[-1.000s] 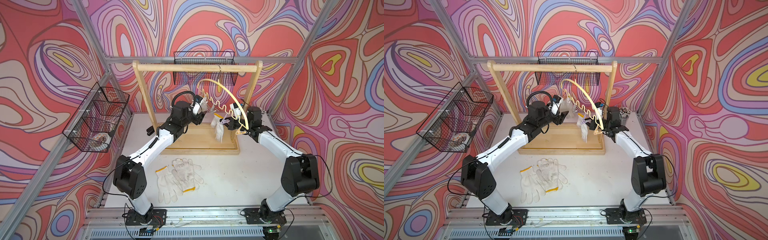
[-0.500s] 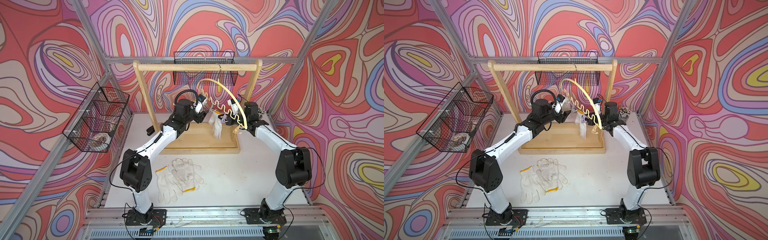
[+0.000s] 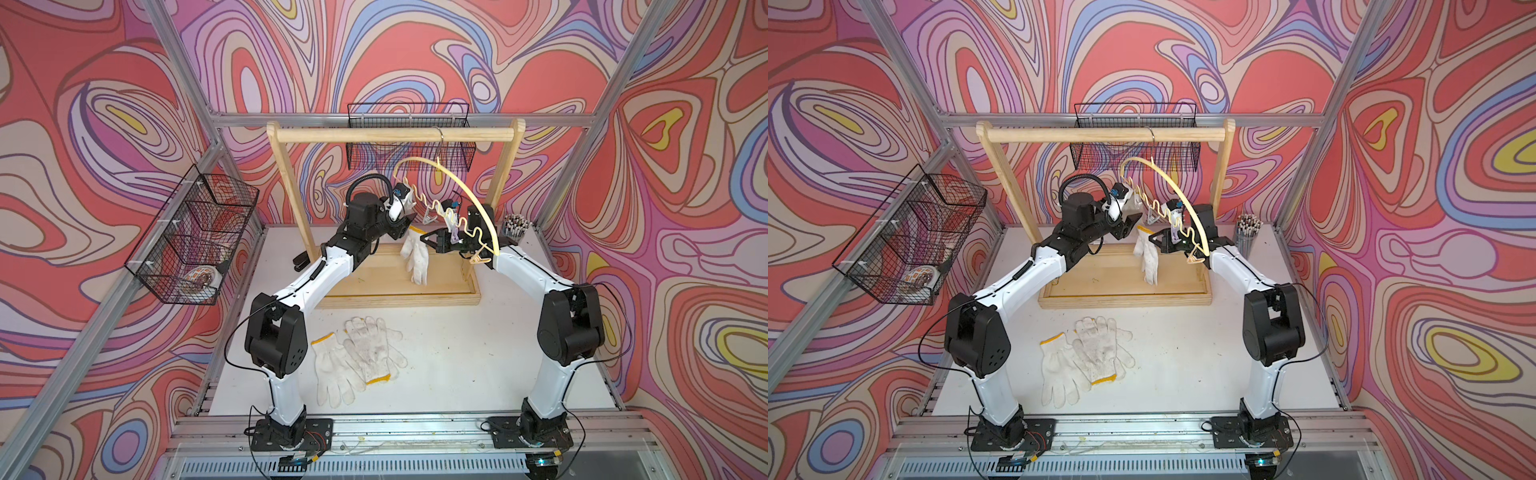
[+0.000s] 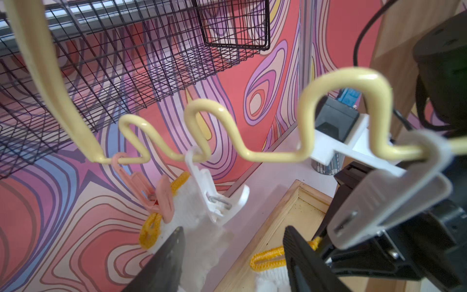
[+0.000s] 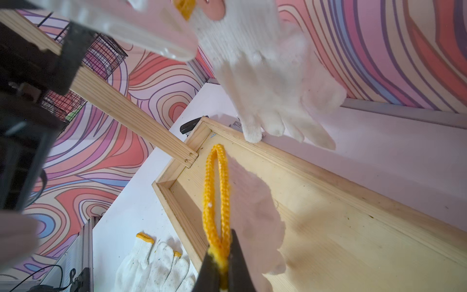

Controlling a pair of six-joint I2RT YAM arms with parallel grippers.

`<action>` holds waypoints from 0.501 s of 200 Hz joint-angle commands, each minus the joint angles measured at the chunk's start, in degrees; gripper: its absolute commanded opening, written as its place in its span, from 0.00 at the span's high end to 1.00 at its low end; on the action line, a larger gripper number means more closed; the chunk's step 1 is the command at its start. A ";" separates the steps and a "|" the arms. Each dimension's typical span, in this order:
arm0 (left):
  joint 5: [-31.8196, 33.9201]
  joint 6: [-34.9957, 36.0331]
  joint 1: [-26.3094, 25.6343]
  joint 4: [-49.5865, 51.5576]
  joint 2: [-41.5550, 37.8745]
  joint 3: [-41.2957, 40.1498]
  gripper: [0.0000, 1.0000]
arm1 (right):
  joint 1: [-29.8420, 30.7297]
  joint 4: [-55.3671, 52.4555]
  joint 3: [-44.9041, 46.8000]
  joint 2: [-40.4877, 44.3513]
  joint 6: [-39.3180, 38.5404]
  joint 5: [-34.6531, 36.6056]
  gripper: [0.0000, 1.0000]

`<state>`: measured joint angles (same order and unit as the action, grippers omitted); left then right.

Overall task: Clip the gloves onto a hanger to dry
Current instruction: Open the clamp at the hanger.

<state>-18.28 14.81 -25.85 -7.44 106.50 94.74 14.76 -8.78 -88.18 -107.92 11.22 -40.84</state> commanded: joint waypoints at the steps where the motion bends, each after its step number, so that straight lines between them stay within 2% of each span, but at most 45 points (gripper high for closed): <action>1: -4.68 0.27 0.79 -2.04 1.56 2.15 0.35 | 0.09 -0.20 -1.69 -1.04 0.03 0.32 1.00; 100: -9.62 -1.69 2.05 -6.81 5.25 6.34 0.35 | 0.70 -0.23 -5.33 -4.44 0.91 -0.55 1.00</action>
<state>-24.84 14.52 -24.71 -10.98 110.56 99.09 15.00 -8.75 -92.07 -111.46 11.79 -40.84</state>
